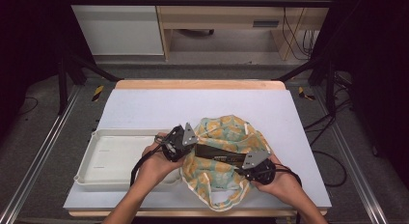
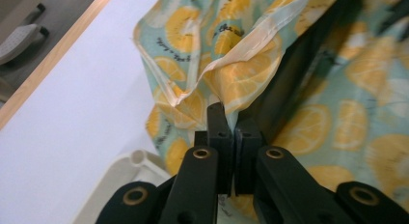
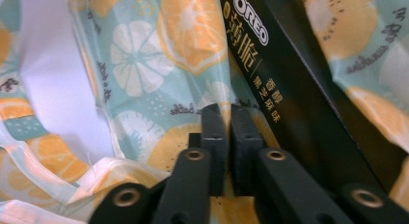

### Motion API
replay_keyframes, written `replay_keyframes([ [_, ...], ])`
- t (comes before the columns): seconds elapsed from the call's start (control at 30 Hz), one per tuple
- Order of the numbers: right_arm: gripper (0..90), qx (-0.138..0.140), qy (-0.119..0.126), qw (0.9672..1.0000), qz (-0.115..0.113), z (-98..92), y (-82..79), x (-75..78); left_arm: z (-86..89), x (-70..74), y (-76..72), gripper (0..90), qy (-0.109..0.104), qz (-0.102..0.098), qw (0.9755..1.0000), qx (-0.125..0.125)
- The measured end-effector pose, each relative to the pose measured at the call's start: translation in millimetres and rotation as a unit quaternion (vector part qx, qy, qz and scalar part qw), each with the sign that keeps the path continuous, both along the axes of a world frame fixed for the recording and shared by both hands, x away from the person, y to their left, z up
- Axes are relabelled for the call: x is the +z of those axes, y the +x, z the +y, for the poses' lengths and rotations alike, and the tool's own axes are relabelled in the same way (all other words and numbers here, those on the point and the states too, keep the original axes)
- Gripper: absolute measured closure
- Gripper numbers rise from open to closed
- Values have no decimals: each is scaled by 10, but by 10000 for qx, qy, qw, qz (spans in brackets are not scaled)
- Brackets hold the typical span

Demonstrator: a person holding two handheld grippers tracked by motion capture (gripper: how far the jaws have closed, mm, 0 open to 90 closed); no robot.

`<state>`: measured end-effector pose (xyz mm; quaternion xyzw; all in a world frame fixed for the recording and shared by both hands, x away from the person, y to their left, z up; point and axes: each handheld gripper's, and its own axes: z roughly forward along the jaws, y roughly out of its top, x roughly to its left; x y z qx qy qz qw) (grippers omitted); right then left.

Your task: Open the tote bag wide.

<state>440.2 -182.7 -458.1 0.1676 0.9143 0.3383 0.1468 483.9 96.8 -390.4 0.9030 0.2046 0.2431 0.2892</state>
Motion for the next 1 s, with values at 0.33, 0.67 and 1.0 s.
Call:
replay_keyframes([
  [0.33,900,53,84,9999,120,-45,-70,-56,-116,-175,539,890,-37,243,9992,305],
  [0.67,900,148,74,9995,277,-14,-115,-107,-146,-331,772,891,271,618,9970,385],
  [1.0,900,210,97,9993,304,8,-147,-99,-172,-446,921,890,391,741,9950,551],
])
